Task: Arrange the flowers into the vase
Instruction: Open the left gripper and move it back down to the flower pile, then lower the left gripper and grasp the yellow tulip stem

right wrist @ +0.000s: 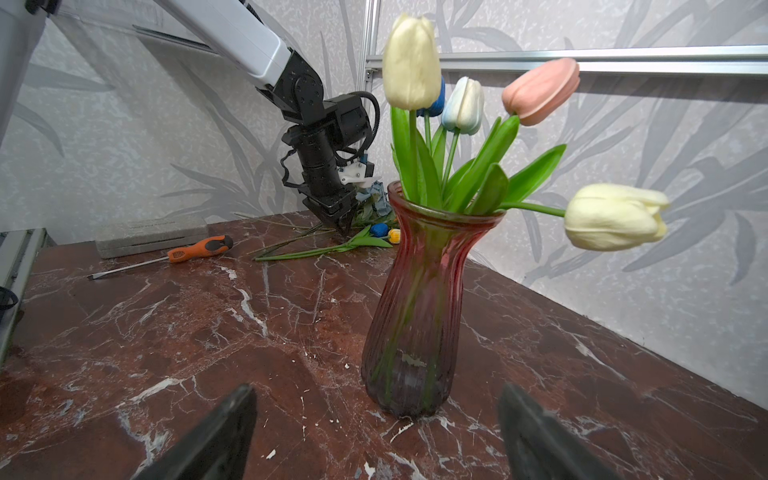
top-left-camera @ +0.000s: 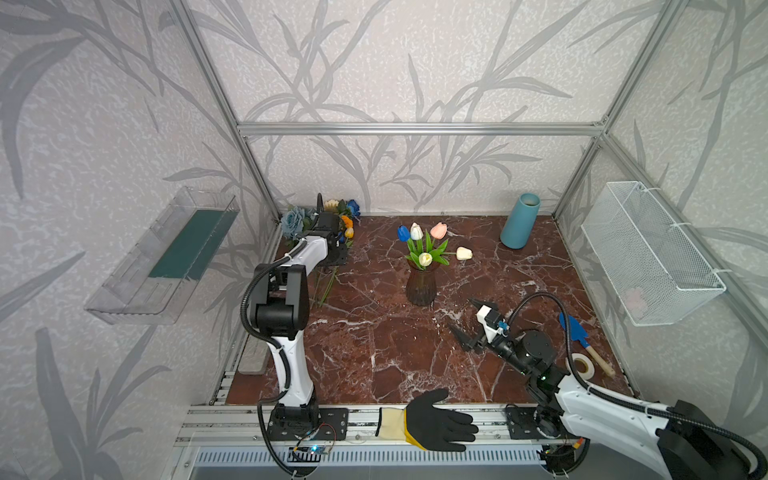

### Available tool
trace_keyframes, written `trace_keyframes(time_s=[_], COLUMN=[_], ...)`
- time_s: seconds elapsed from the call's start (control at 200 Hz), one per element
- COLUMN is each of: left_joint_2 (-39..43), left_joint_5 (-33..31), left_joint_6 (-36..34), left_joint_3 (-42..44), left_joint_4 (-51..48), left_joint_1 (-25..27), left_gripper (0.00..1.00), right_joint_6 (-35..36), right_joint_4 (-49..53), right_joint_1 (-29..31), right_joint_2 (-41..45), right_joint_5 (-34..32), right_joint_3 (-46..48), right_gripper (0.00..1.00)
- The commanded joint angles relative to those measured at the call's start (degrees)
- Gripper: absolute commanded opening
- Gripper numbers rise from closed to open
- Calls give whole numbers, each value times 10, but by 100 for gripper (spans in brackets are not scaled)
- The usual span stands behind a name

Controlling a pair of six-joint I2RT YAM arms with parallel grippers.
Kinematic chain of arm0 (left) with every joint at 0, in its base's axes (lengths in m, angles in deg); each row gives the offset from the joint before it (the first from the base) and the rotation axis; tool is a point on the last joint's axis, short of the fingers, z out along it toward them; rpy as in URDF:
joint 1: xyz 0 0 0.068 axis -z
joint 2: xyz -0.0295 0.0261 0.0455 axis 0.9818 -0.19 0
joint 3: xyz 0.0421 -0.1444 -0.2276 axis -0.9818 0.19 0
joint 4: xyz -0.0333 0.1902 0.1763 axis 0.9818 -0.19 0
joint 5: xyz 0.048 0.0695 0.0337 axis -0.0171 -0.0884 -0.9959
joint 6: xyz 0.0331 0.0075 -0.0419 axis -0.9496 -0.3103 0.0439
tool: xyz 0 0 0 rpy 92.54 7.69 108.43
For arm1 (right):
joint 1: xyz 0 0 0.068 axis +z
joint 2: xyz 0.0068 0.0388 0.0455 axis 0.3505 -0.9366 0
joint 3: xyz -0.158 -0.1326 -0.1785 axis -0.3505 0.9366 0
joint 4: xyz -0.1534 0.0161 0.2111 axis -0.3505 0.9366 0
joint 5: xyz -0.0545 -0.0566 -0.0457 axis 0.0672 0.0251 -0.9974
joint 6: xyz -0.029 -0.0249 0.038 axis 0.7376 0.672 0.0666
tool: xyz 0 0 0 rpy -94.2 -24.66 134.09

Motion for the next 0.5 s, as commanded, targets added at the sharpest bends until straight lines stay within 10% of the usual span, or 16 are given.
trace_keyframes(time_s=[0.0, 0.495], left_joint_2=[-25, -92], left_joint_5=[26, 37], left_joint_6=[-16, -19], left_joint_3=[-33, -90], left_joint_4=[-63, -109], left_joint_1=[-1, -2], left_gripper=[56, 27], right_joint_6=[0, -1], right_joint_4=[-13, -8], right_joint_1=[3, 3], right_joint_2=[-4, 6], right_joint_5=[-1, -5], right_joint_3=[-3, -1], right_gripper=[91, 91])
